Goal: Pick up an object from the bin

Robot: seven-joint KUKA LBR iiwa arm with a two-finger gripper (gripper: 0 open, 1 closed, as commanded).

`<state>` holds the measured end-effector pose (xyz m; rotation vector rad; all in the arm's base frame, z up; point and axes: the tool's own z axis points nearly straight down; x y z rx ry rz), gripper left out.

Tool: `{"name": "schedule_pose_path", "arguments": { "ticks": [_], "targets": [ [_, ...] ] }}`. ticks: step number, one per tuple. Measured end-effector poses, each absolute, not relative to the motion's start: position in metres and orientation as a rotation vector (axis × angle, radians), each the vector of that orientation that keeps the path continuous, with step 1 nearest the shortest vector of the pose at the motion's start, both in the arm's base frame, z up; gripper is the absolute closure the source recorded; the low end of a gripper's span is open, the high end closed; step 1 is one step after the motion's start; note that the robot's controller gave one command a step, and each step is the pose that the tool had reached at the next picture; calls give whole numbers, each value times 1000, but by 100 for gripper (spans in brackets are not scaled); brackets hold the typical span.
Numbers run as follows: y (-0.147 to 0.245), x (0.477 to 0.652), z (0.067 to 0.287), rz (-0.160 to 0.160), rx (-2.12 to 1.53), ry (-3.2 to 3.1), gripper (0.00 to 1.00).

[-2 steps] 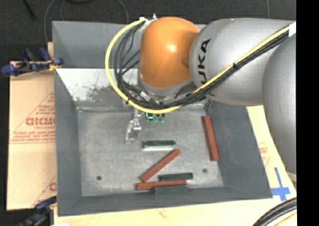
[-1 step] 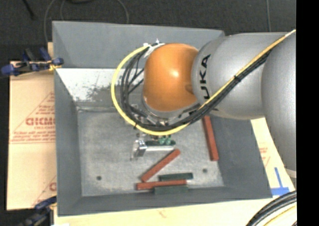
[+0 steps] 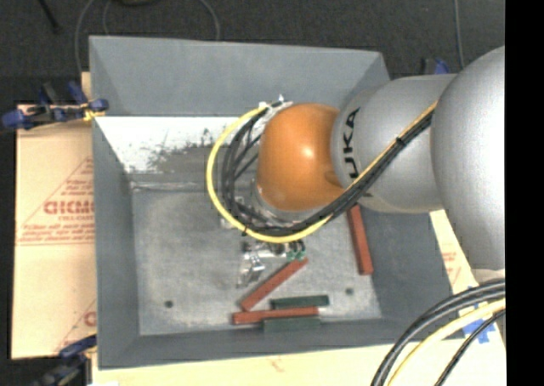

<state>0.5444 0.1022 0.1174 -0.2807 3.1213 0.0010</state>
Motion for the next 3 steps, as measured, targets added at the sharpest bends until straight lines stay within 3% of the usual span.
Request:
{"name": "schedule_pose_path", "arguments": {
  "ticks": [1,2,3],
  "targets": [
    [79,546,83,1,-200,3135,0],
    [55,528,86,4,-162,3125,0],
    [17,563,80,17,-34,3154,100]
  ]
}}
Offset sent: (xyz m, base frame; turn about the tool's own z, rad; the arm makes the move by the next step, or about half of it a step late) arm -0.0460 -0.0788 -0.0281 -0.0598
